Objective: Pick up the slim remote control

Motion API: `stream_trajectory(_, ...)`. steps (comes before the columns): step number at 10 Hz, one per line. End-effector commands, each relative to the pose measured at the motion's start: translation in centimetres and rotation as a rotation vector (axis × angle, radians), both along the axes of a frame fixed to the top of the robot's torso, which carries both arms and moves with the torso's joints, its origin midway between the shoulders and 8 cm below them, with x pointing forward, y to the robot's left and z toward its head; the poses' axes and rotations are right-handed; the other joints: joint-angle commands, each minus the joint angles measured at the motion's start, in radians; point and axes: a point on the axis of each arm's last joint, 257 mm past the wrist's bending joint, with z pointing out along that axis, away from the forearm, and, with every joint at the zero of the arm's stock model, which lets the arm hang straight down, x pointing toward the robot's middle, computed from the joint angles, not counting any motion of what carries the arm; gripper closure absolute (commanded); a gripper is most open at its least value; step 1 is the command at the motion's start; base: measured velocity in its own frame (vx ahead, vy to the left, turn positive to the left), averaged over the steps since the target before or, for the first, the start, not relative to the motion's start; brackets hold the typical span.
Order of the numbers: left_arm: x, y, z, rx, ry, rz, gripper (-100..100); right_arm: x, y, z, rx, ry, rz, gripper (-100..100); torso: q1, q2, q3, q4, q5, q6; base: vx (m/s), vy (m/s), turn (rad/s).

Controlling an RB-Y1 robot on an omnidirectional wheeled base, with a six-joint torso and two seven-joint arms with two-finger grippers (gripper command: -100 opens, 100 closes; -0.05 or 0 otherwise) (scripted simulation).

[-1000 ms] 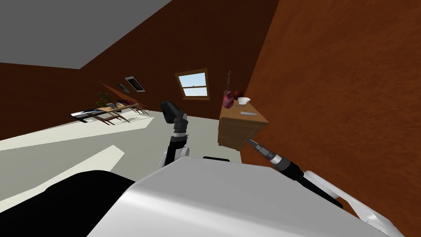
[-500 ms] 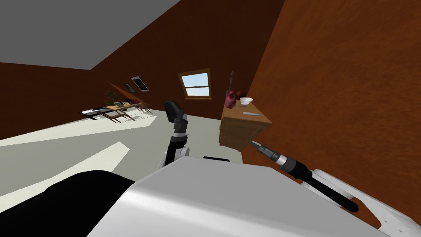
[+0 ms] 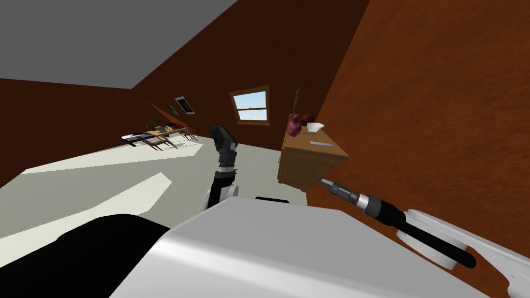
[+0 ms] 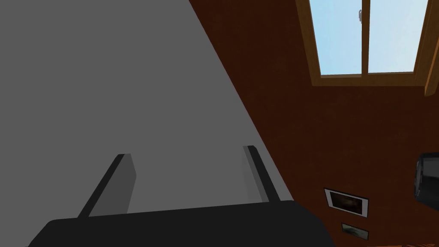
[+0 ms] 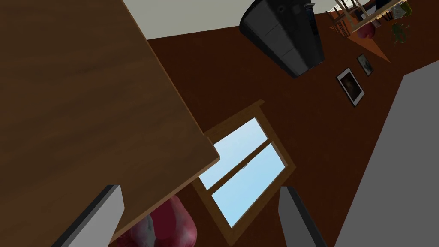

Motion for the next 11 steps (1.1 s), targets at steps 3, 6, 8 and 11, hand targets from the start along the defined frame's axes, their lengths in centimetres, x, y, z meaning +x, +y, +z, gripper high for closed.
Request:
stream_trajectory(3, 0.0, 0.0, 0.0, 0.0, 0.0, 0.0, 0, -0.4, -2.2, -0.3, -0.106, 0.035, 0.053, -100, 0.0, 0.0, 0.0, 0.0, 0.0, -0.001, -0.011, 0.013, 0.084)
stream_trajectory(6, 0.0, 0.0, 0.0, 0.0, 0.0, 0.0, 0, -0.7, -4.1, -0.4, -0.196, 0.064, 0.097, -100, -0.001, -0.001, -0.001, 0.0, 0.0, -0.001, -0.007, 0.004, 0.094)
stream_trajectory(8, 0.0, 0.0, 0.0, 0.0, 0.0, 0.0, 0, -1.0, -5.8, -0.5, -0.262, 0.089, 0.127, -100, -0.001, -0.001, 0.0, 0.0, 0.0, 0.0, -0.002, 0.003, 0.065)
stream_trajectory(11, 0.0, 0.0, 0.0, 0.0, 0.0, 0.0, 0, -1.2, -7.8, -0.3, -0.352, 0.12, 0.171, -100, -0.001, -0.001, -0.001, 0.0, -0.001, 0.0, 0.002, -0.003, 0.082)
